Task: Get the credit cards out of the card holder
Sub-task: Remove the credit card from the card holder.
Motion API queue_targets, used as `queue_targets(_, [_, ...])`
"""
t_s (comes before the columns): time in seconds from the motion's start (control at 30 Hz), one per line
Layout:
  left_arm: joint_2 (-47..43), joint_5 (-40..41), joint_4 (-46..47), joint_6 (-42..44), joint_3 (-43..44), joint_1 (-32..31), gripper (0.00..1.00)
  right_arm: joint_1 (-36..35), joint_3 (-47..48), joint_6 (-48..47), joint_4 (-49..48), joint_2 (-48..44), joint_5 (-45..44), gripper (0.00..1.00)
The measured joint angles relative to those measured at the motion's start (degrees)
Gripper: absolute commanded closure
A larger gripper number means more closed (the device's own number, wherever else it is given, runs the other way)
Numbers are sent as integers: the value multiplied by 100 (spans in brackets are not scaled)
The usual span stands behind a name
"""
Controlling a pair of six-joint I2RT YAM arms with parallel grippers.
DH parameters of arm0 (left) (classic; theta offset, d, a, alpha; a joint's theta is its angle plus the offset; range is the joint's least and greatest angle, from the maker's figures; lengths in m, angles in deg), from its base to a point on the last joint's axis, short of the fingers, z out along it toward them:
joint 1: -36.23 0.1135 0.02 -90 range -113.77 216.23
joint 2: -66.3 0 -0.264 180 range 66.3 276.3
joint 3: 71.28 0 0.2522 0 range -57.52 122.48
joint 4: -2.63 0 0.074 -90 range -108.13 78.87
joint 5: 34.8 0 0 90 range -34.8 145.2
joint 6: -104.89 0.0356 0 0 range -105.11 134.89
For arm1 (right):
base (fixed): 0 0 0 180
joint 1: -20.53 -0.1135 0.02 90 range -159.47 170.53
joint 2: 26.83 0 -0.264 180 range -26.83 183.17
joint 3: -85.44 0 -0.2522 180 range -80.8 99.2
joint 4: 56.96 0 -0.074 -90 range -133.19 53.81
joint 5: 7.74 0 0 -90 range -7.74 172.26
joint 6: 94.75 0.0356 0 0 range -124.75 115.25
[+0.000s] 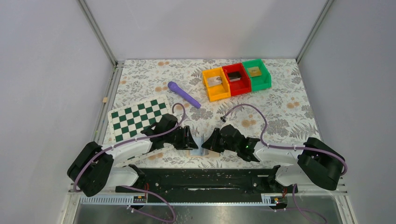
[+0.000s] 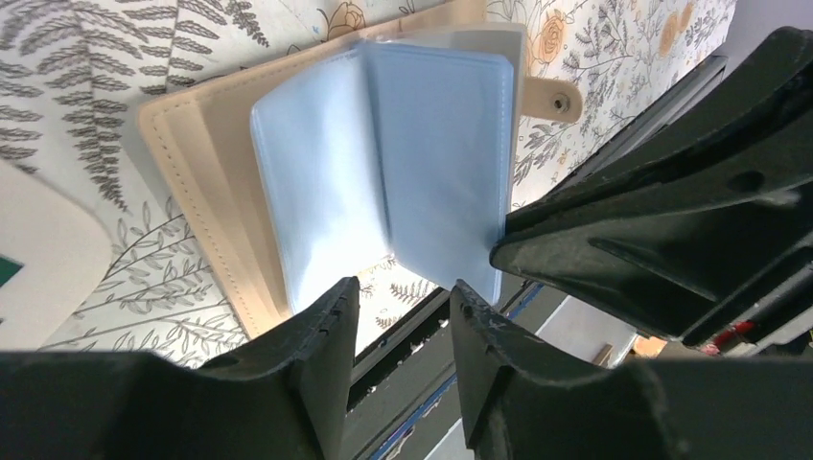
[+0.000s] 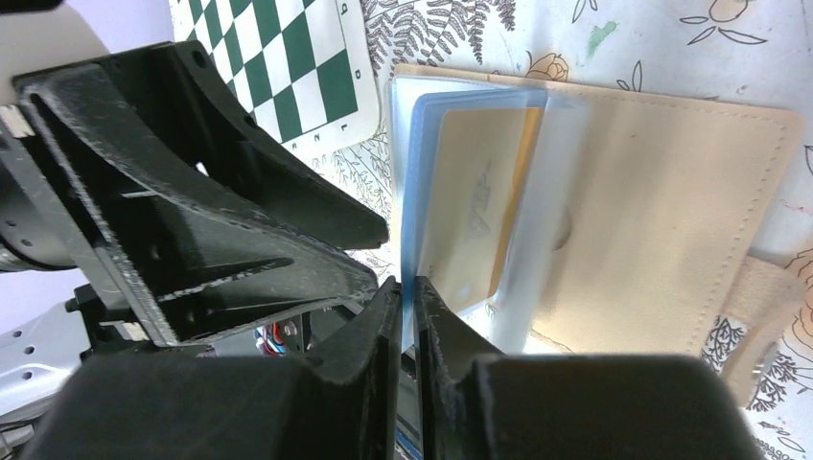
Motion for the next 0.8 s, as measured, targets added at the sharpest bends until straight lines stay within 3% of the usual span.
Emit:
queue_targets(0.17, [-328, 162, -236, -28, 39, 133, 51, 0, 0, -2, -13, 22, 24, 90])
queue_targets(0.33, [-352, 166, -334, -28, 72, 214, 50, 0, 4, -4, -11, 96, 35, 86])
queue_targets(0.5, [-256, 164, -337, -26, 74, 238, 55, 0, 33, -9, -4, 118, 37, 74])
queue_targets(0.8, [-55, 160, -341, 0, 74, 251, 61, 0, 302, -50, 144, 153, 122, 77])
